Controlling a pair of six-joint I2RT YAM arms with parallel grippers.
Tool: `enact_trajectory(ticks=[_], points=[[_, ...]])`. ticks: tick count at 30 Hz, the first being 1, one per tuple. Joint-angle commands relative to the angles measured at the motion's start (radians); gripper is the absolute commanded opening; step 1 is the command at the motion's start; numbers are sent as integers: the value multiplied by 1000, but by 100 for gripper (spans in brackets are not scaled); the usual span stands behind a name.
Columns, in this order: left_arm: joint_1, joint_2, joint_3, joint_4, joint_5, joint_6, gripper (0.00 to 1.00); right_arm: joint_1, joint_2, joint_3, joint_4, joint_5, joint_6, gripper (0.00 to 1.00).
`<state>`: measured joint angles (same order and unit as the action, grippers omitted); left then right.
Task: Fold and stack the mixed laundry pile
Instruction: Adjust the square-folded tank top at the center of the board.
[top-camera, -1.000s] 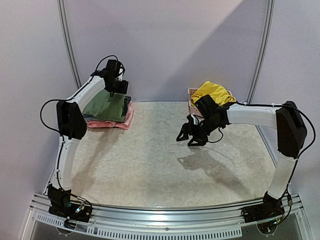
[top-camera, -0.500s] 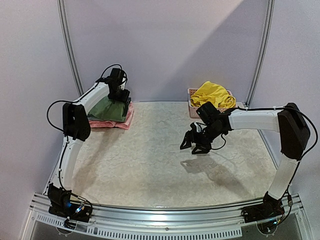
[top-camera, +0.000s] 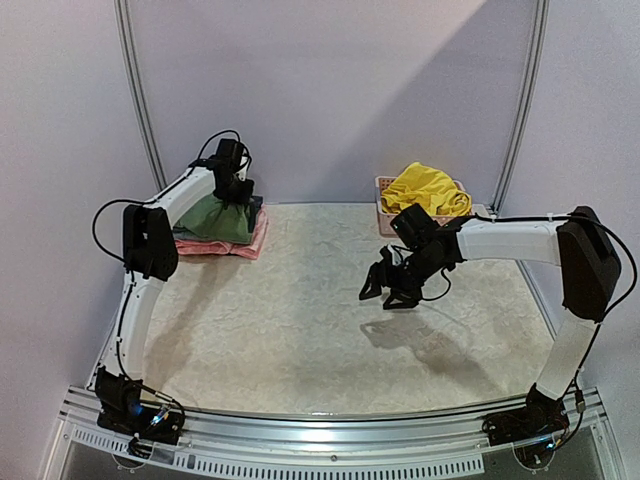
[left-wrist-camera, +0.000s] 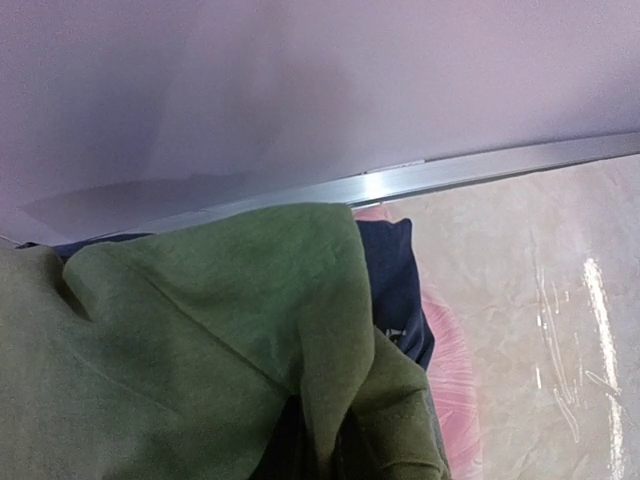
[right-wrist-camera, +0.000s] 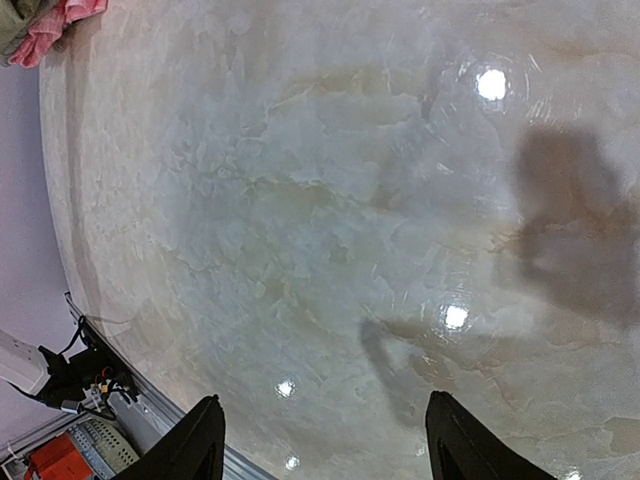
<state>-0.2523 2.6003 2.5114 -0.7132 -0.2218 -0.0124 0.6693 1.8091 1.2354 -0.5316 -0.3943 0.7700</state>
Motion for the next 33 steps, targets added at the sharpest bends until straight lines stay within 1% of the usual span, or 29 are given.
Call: enact_trajectory(ticks=[1,6,9,10,11,12,14,17,19,21,23,24,26,27,29,33], points=[[51,-120,-75,161,139,-75,0,15,1,36,-19,23,7,69],[100,-233,-270,403,244,-162,0,25,15,47,-15,30,15,69],[108,-236,-303,437,254,-156,1,26,18,48,-11,34,23,69],[108,-226,-299,430,256,-152,8,26,19,49,-9,35,25,69],[109,-216,-292,419,267,-150,20,26,21,51,-9,35,27,69],[111,-205,-287,409,280,-151,35,26,23,55,-8,36,29,69],[115,-190,-281,391,315,-159,54,28,29,65,-10,34,33,69],[118,-206,-301,386,358,-168,74,31,45,83,-13,34,35,69],[118,-233,-317,383,362,-171,81,35,58,101,-15,34,35,69],[120,-270,-329,369,350,-173,91,41,71,124,-18,34,34,69],[125,-302,-323,315,317,-171,94,45,92,154,-27,35,29,69],[127,-313,-309,263,284,-170,94,49,100,171,-30,35,27,69],[140,-332,-267,140,212,-194,92,52,122,204,-39,36,20,69],[152,-349,-271,90,186,-212,89,53,132,220,-42,37,18,69],[182,-406,-342,35,167,-258,84,55,152,255,-46,38,14,69],[250,-558,-577,37,190,-343,79,56,185,303,-41,38,12,70]])
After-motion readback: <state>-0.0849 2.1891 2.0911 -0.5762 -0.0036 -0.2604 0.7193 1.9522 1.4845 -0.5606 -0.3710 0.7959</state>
